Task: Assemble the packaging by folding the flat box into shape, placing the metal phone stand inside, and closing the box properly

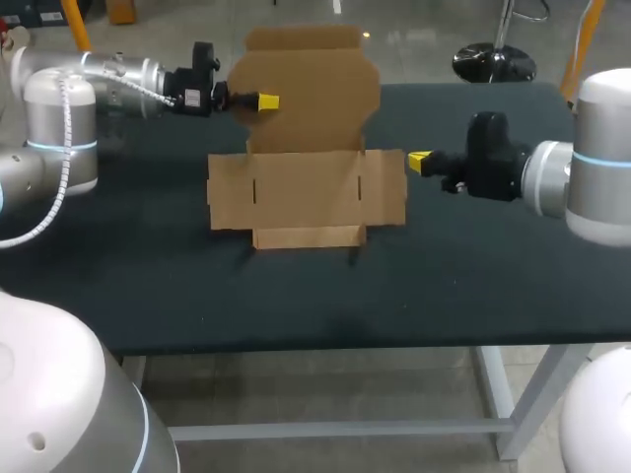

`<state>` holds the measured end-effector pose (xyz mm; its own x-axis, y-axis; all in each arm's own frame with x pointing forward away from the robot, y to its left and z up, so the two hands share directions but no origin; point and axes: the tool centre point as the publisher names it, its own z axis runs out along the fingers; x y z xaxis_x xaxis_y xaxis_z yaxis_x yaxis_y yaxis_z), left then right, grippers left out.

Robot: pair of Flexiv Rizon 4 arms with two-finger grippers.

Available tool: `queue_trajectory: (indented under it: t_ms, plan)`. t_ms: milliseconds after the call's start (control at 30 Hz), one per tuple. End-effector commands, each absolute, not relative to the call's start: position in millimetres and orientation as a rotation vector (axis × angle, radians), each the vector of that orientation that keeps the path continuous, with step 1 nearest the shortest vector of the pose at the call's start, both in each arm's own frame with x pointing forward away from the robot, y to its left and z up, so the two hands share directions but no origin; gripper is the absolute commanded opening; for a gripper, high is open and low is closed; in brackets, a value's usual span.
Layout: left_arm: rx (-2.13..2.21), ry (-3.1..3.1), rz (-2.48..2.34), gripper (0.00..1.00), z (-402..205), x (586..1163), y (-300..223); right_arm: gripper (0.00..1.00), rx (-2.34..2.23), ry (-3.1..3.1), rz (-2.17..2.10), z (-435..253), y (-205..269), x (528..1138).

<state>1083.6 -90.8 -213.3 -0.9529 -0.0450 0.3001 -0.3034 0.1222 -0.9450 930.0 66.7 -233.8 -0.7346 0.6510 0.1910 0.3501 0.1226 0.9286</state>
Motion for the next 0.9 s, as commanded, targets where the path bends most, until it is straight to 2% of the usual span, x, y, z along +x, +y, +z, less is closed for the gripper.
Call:
queue_trajectory:
  t_ms: [33,900]
  plan:
    - [0.370,-2.231,1.947,0.00,-198.6,1064.1,-92.3,0.00,0.954,2.079,1.683,-232.6,51.4,898.2]
    - [0.341,-2.317,1.999,0.00,-147.7,1006.0,-109.0,0.00,0.832,2.065,1.586,-253.9,48.8,849.5]
